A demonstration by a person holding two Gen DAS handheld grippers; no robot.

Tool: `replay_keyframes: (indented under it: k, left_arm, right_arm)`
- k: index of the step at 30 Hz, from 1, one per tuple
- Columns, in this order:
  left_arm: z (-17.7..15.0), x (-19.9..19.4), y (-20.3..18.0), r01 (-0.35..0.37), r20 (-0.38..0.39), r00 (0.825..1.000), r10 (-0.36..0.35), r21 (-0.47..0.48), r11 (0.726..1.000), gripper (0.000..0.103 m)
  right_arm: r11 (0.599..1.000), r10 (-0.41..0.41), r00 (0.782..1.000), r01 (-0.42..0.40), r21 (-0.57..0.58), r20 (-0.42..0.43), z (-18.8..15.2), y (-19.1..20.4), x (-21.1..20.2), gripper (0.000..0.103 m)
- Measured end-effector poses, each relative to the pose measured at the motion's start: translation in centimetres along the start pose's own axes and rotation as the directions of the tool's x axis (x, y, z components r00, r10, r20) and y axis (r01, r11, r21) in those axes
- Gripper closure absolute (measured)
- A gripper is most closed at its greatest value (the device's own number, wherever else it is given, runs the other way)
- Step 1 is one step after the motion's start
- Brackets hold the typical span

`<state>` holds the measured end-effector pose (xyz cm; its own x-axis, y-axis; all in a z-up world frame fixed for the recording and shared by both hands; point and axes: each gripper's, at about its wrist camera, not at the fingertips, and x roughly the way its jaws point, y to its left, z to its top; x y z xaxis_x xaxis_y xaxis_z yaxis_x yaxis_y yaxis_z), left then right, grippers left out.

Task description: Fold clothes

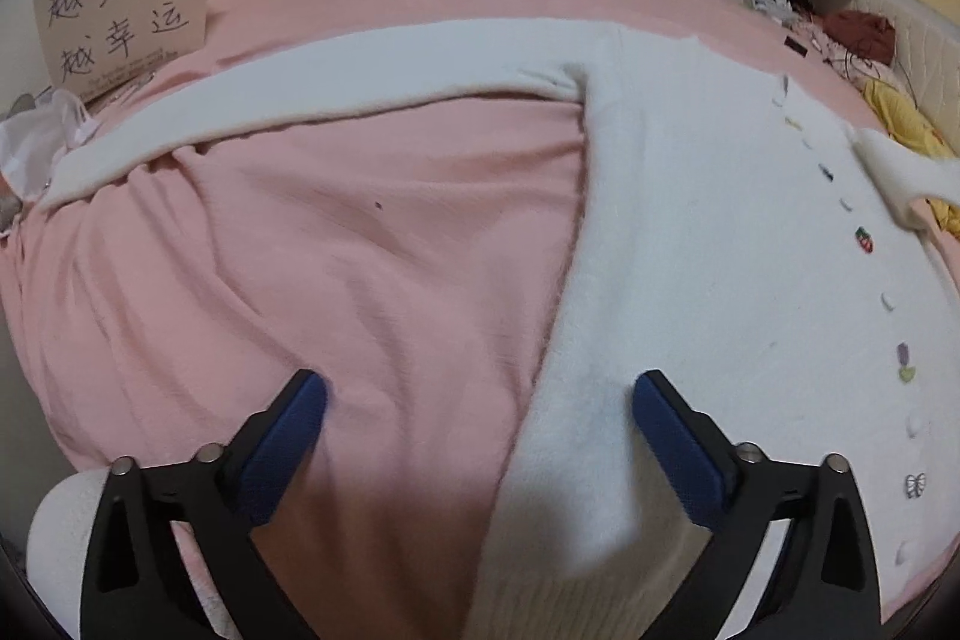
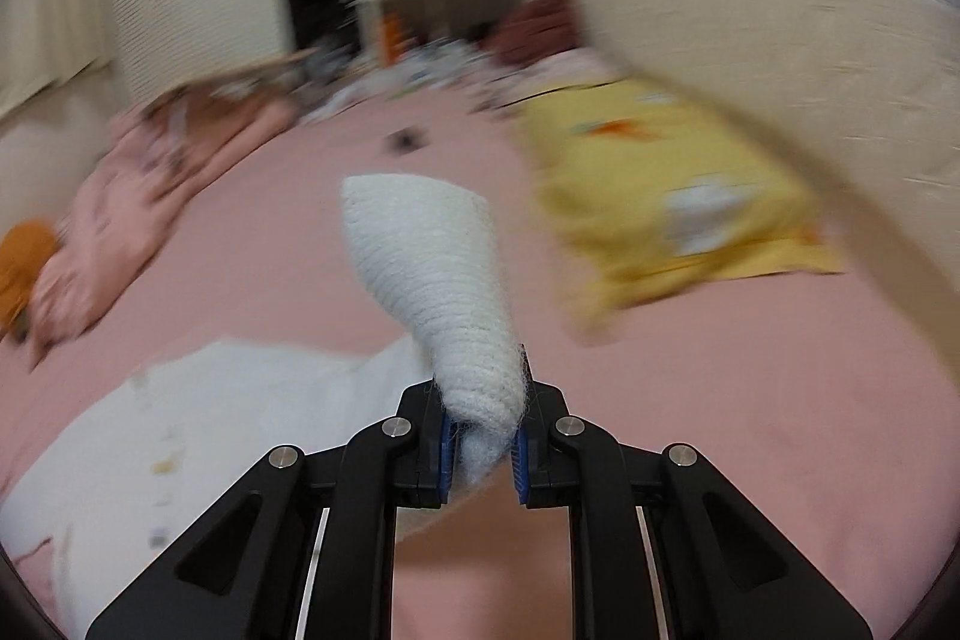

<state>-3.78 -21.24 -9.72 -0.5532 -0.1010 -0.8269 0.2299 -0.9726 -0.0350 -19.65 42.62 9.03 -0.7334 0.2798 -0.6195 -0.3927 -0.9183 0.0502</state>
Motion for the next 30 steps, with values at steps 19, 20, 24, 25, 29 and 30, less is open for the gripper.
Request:
replay_keyframes:
  k: [19, 20, 24, 25, 29, 30]
  left_arm:
    - [-0.5, 1.0, -2.1, -0.163, -0.002, 0.987, 0.163, 0.010, 0.987, 0.000]
    - [-0.4, 1.1, -2.2, -0.170, -0.004, 0.986, 0.170, 0.010, 0.985, 0.000]
    - [-0.5, 1.2, -2.4, -0.182, -0.005, 0.983, 0.182, 0.013, 0.983, 0.000]
    - [-0.5, 1.3, -2.4, -0.184, -0.003, 0.983, 0.184, 0.015, 0.983, 0.000]
    - [-0.5, 1.3, -2.4, -0.189, 0.003, 0.982, 0.189, 0.017, 0.982, 0.000]
    - [-0.5, 1.3, -2.4, -0.190, 0.004, 0.982, 0.190, 0.017, 0.982, 0.000]
  right_arm:
    - [0.953, -0.190, 0.951, 0.238, 0.185, -0.242, -7.1, -24.6, 11.3, 0.085]
    - [0.947, -0.218, 0.942, 0.268, 0.180, -0.255, -7.8, -25.4, 11.7, 0.074]
    - [0.835, -0.491, 0.849, 0.523, 0.172, -0.198, -8.1, -29.0, 9.3, 0.051]
    - [0.817, -0.515, 0.840, 0.541, 0.200, -0.169, -7.9, -29.8, 8.2, 0.051]
    - [0.913, -0.339, 0.941, 0.327, 0.242, 0.006, -7.1, -28.1, 4.9, 0.050]
    - [0.954, -0.235, 0.972, 0.227, 0.198, 0.020, -6.9, -26.6, 5.1, 0.047]
